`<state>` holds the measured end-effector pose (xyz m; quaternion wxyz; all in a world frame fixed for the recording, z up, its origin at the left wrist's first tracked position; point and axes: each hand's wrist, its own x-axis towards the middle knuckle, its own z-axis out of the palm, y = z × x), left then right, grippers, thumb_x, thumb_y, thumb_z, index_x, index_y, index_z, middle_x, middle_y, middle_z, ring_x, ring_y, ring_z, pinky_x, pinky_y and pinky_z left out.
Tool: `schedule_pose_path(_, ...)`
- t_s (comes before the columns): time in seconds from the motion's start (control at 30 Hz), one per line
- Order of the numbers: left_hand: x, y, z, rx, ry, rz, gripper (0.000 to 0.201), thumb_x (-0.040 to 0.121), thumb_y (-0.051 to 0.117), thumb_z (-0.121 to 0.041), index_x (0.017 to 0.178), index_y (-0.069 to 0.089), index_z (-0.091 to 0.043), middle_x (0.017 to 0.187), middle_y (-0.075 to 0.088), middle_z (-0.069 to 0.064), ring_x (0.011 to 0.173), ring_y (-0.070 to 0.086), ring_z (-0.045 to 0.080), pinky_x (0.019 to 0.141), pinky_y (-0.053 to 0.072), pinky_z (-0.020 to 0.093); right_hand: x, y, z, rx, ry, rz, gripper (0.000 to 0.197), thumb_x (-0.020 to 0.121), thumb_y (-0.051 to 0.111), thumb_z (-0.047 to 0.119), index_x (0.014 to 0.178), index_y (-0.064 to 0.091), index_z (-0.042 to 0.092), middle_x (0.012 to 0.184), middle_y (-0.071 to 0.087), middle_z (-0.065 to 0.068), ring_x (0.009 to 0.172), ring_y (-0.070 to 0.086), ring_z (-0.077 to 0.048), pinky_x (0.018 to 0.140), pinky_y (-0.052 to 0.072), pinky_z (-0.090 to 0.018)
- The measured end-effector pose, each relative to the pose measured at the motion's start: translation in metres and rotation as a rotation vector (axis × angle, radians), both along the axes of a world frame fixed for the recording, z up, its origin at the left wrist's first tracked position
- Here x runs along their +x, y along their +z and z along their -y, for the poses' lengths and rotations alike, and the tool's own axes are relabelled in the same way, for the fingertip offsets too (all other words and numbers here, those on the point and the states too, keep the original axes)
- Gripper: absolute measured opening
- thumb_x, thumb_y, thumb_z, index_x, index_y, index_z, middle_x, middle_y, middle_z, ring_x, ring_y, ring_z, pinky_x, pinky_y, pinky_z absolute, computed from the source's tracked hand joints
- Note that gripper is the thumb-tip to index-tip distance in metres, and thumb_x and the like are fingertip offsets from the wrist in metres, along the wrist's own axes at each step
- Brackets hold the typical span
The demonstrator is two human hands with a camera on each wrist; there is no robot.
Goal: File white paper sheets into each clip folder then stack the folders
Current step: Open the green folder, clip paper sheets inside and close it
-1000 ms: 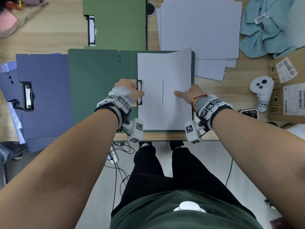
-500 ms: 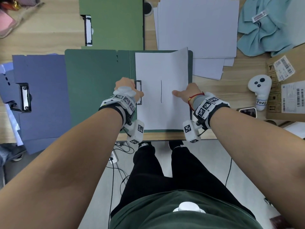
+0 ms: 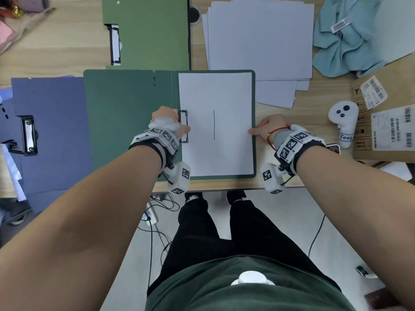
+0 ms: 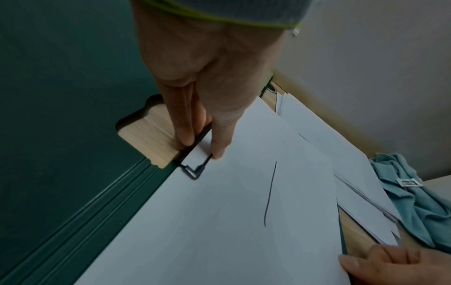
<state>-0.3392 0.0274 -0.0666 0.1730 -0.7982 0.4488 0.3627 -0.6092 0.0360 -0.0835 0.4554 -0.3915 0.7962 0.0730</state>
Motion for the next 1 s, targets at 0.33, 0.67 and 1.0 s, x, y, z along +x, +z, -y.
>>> schedule_pose_path(0.33, 0.045, 0.015, -0.013, -0.079, 0.074, -0.017, 0.055, 0.077, 0.076, -0.022, 0.126, 0.052, -0.023, 0.129, 0.05, 0.006, 0.107, 0.059, 0.029, 0.088, 0.051, 0.038, 0.1, 0.045, 0.028, -0.096, 0.438, 0.173, 0.049, 0.084, 0.065, 0.035, 0.13, 0.057, 0.021, 0.13, 0.059, -0.001, 0.118, 0.057, -0.022, 0.09, 0.042, -0.026)
schedule_pose_path(0.67, 0.149, 0.035, -0.053, 0.041, 0.342, 0.242, 0.116, 0.065, 0.083, -0.053, 0.148, 0.013, -0.014, 0.144, 0.036, 0.02, 0.129, 0.043, 0.039, 0.102, 0.041, 0.051, 0.176, 0.014, 0.01, 0.119, 0.797, -0.106, 0.081, 0.09, 0.051, 0.045, 0.152, 0.019, 0.003, 0.153, 0.033, -0.014, 0.125, 0.05, -0.035, 0.092, 0.043, -0.036)
schedule_pose_path(1.0, 0.177, 0.076, -0.045, -0.048, 0.342, 0.189, 0.082, 0.077, 0.062, -0.069, 0.128, 0.047, -0.007, 0.105, 0.061, 0.013, 0.095, 0.061, 0.031, 0.073, 0.046, 0.037, 0.195, 0.031, 0.013, 0.2, 0.9, -0.173, 0.072, 0.089, 0.048, 0.054, 0.144, 0.039, 0.008, 0.157, 0.02, -0.017, 0.126, 0.048, -0.038, 0.102, 0.04, -0.043)
